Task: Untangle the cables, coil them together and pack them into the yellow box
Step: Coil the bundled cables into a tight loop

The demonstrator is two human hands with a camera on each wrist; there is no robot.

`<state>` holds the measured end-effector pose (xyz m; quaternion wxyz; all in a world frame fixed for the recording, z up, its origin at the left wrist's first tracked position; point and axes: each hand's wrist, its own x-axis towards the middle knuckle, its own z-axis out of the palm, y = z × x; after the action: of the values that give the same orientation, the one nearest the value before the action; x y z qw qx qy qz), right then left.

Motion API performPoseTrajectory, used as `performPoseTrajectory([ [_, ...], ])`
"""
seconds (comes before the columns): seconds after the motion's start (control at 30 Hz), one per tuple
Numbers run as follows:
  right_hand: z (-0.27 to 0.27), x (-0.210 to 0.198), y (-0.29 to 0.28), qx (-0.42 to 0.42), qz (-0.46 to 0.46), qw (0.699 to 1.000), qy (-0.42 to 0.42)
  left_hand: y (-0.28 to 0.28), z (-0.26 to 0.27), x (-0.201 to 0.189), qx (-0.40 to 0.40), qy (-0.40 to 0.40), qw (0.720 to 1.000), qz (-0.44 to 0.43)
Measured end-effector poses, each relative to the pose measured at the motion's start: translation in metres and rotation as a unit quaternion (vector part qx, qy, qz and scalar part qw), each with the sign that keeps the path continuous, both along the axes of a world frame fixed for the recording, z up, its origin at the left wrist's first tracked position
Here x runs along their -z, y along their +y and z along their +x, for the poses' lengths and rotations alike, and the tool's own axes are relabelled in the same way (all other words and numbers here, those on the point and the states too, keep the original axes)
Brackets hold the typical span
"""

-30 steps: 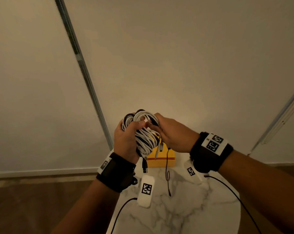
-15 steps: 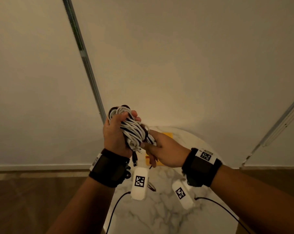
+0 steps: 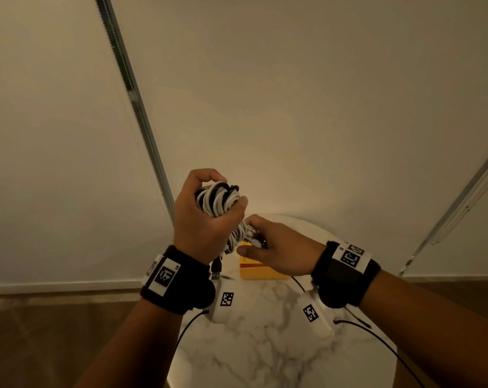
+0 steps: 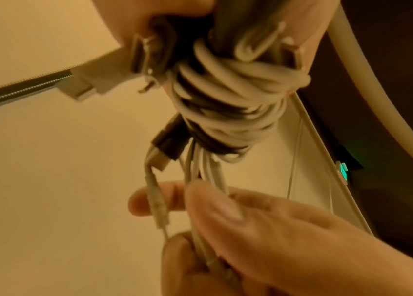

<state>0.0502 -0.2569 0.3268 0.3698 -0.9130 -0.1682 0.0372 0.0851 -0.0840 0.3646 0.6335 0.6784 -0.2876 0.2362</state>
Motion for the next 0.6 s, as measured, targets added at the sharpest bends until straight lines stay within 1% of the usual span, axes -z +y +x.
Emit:
performPoseTrajectory([
  [0.07, -0.005, 0.0, -0.006, 0.012, -0.004, 1.0, 0.012, 0.005, 0.007, -0.001, -0.035, -0.015, 0.999, -0.009],
  [0.13, -0.011, 0.001, -0.016, 0.014, -0.048, 0.999, 0.002, 0.014, 0.014, -0.004, -0.076, -0.032, 0.997, 0.008],
  [0.2, -0.017, -0.004, -0.026, -0.008, -0.141, 0.989, -0.044, 0.023, 0.02, -0.003, -0.104, -0.046, 0.992, 0.047],
  [0.27, -0.02, -0.018, -0.027, -0.054, -0.224, 0.968, -0.101, 0.024, 0.023, 0.003, -0.106, -0.054, 0.988, 0.1],
  [0.33, -0.021, -0.043, -0.021, -0.105, -0.248, 0.948, -0.171, 0.018, 0.022, 0.012, -0.091, -0.061, 0.983, 0.15],
  [0.37, -0.019, -0.056, -0.018, -0.118, -0.244, 0.942, -0.199, 0.013, 0.019, 0.016, -0.073, -0.061, 0.983, 0.154],
  [0.43, -0.014, -0.078, -0.016, -0.109, -0.211, 0.942, -0.235, 0.003, 0.015, 0.021, -0.013, -0.029, 0.994, 0.109],
  [0.5, -0.008, -0.092, -0.017, -0.085, -0.149, 0.954, -0.245, -0.005, 0.012, 0.025, 0.024, 0.039, 0.998, 0.035],
  [0.6, -0.003, -0.088, -0.018, -0.035, -0.046, 0.964, -0.258, -0.01, 0.009, 0.029, 0.076, 0.15, 0.983, -0.075],
])
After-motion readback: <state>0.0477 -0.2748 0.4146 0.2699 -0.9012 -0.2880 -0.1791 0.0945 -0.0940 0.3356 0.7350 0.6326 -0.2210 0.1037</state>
